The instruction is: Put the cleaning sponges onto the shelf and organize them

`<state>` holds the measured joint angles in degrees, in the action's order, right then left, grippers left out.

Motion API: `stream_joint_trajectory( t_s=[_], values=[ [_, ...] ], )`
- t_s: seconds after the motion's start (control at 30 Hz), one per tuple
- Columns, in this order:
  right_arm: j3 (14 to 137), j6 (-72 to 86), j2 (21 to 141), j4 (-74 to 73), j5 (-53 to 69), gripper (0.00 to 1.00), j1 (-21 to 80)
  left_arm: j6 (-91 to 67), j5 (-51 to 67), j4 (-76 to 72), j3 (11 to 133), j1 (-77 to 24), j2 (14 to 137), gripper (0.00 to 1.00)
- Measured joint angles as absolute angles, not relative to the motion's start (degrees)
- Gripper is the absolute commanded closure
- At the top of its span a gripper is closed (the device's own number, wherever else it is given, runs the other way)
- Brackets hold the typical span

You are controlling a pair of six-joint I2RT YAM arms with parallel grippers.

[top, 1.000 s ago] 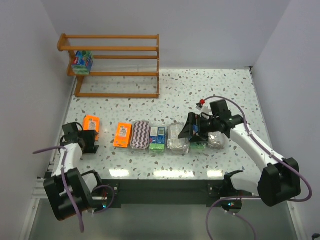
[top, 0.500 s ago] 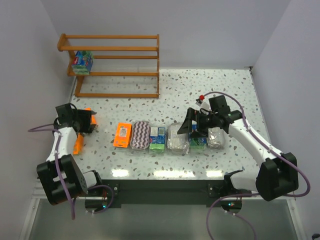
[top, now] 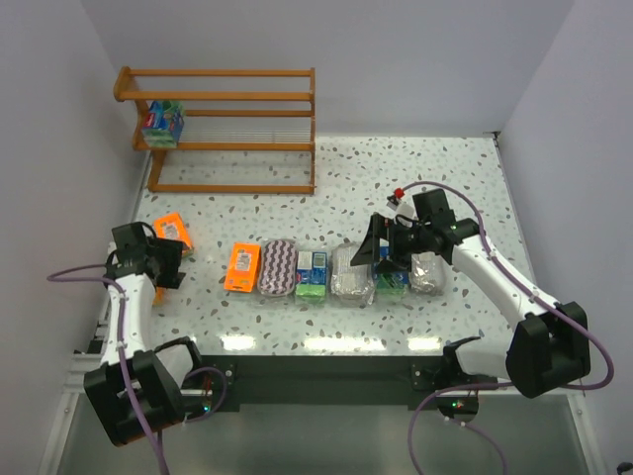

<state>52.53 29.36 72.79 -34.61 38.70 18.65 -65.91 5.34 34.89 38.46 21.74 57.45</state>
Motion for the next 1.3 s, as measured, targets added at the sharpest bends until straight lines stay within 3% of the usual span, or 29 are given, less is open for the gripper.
stream_joint_trajectory(
  t_s=[0.73, 0.97, 1.3],
  values=[
    [52.34, 29.32, 72.97, -34.59, 38.72, 0.02, 18.65, -77.65, 2.63, 18.70, 28.77, 21.74, 61.10, 0.37],
    [52.36, 29.23, 74.30, -34.79, 38.61, 0.03, 18.65, -78.39, 1.67, 16.03, 27.92, 21.91, 64.84, 0.62],
    [53.47, 28.86, 75.33, -35.24, 38.50, 0.03, 18.65, -74.74, 0.93, 14.11, 31.62, 22.28, 72.84, 0.78]
  ],
)
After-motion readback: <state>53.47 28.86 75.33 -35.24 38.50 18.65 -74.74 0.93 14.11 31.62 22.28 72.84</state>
